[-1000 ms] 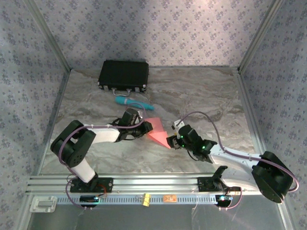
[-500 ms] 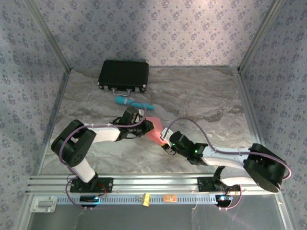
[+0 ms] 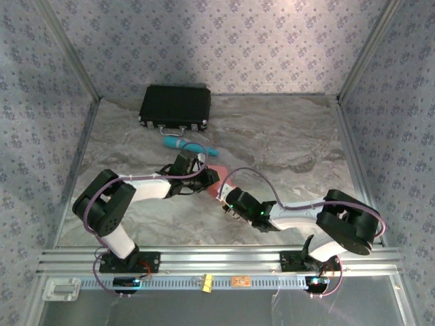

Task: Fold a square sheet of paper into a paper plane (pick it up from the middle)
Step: Fourth fold the wing at the center of the table.

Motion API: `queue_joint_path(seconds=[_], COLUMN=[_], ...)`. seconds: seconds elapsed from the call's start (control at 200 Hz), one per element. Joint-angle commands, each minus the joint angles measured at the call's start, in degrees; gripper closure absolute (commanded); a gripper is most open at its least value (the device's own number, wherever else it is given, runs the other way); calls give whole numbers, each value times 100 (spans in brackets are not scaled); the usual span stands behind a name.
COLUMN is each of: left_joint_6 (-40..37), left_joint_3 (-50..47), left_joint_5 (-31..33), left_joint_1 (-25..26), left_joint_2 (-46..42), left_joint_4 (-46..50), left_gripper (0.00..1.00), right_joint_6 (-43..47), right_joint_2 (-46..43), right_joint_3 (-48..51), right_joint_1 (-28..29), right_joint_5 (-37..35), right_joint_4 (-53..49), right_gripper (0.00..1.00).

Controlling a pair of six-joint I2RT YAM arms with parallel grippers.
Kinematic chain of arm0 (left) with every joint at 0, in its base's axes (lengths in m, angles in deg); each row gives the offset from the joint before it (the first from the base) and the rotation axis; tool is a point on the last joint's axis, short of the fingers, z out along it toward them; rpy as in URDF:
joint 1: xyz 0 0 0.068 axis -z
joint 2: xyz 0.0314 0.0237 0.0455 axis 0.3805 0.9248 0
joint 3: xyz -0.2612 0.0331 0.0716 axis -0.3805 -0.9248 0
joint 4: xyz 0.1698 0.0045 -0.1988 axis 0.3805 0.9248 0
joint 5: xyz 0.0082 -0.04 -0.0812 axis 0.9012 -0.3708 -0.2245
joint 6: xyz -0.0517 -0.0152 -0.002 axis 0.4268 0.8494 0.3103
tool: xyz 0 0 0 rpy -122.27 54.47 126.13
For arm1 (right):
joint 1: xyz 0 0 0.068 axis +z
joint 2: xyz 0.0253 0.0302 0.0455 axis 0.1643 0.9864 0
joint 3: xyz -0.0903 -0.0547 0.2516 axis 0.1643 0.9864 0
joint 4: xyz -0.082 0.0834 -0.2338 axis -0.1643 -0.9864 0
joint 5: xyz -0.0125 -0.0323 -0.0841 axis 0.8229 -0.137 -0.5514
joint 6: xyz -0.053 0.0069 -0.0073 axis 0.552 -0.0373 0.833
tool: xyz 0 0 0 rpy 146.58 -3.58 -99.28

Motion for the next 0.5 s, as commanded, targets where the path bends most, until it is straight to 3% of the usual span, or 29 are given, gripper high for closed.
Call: queue_joint_path(seconds=[0.0,0.335,0.5], left_joint_6=[-67,-63,-40], left_joint_3=[112,113,113], left_joint_5=[-128,-128,-138], left_joint_1=[17,6,-9], left_joint_2=[53,53,44], left_joint_4=[64,41,-3], left_gripper=[80,82,84], right_joint_6=[55,-142,-229], right_joint_2=[155,100,117], right_joint_3=[-172,-60,7], right_joint_1=[68,38,27], right_joint_5=[-392,-378,-365], right_joint_4=[199,79,79], right_gripper=[59,68,67])
